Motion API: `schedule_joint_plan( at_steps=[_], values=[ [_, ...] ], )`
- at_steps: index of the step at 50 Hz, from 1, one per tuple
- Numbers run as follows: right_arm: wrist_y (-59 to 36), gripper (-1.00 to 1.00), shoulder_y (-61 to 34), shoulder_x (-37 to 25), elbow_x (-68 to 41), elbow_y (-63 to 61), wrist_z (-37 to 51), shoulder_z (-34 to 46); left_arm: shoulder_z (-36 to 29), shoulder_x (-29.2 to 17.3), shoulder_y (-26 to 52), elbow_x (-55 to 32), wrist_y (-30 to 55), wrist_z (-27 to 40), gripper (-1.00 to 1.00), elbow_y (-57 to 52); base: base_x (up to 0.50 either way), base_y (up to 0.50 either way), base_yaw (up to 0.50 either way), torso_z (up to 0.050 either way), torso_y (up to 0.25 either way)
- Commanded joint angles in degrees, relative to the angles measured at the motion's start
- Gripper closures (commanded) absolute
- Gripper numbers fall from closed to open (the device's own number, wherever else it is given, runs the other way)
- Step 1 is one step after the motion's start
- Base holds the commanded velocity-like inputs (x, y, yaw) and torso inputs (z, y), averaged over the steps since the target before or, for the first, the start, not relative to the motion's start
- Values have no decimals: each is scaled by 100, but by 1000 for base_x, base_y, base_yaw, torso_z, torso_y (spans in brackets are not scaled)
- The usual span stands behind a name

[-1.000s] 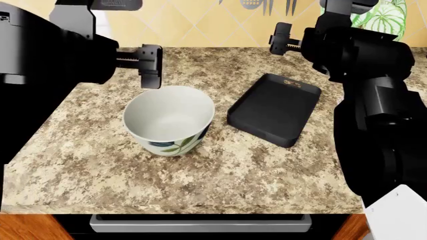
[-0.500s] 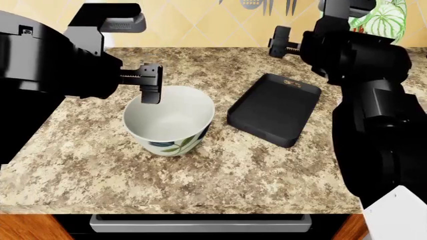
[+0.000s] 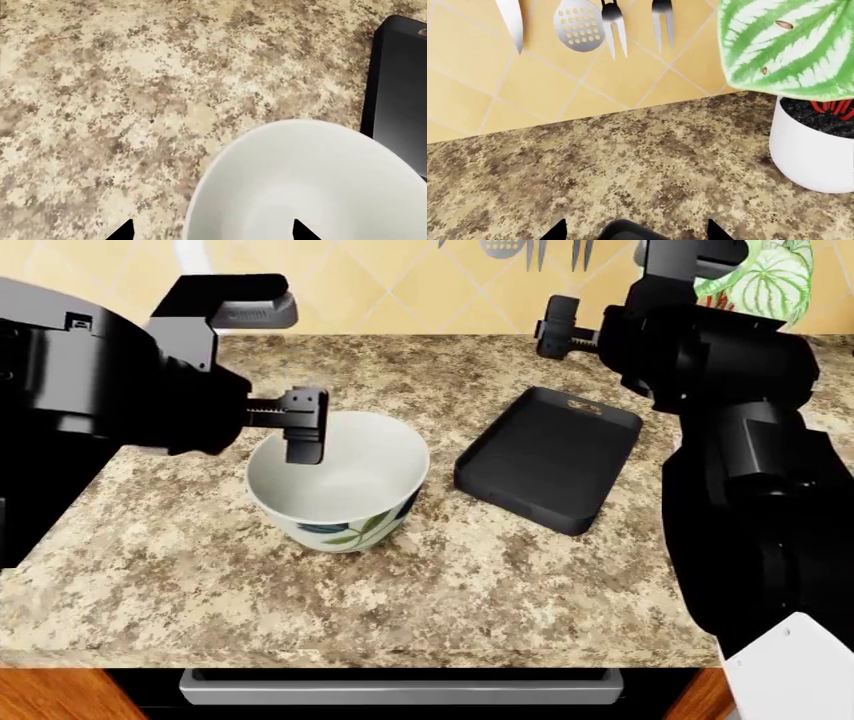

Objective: Move the fresh-baked cupcake off the tray onto the counter, and place the bowl used for mixing into the sink.

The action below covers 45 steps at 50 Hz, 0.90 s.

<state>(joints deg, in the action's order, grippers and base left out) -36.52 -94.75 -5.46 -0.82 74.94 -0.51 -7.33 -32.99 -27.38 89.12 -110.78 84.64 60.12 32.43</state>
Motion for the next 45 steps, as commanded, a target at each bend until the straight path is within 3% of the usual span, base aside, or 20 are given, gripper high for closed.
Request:
schedule_joint_plan(
  at_steps=[1,14,30,45],
  values=[
    [-21,-100,-14,0,30,-1,-18,9,-170,29,-26,305,-72,-461,-100,136,0,0,0,0,0],
    [-37,-100,2,25,45,0,-9,30,-291,7,-106,536,-203,-883,-100,251,0,0,0,0,0],
    [-9,-100,84,58,42,1,-28,23,-411,-88,-186,407,-228,-776,-100,241,0,0,0,0,0],
    [-20,-100,50,43,51,1,-26,25,-626,-27,-205,795,-343,-1310,-100,467,0,0,0,0,0]
  ],
)
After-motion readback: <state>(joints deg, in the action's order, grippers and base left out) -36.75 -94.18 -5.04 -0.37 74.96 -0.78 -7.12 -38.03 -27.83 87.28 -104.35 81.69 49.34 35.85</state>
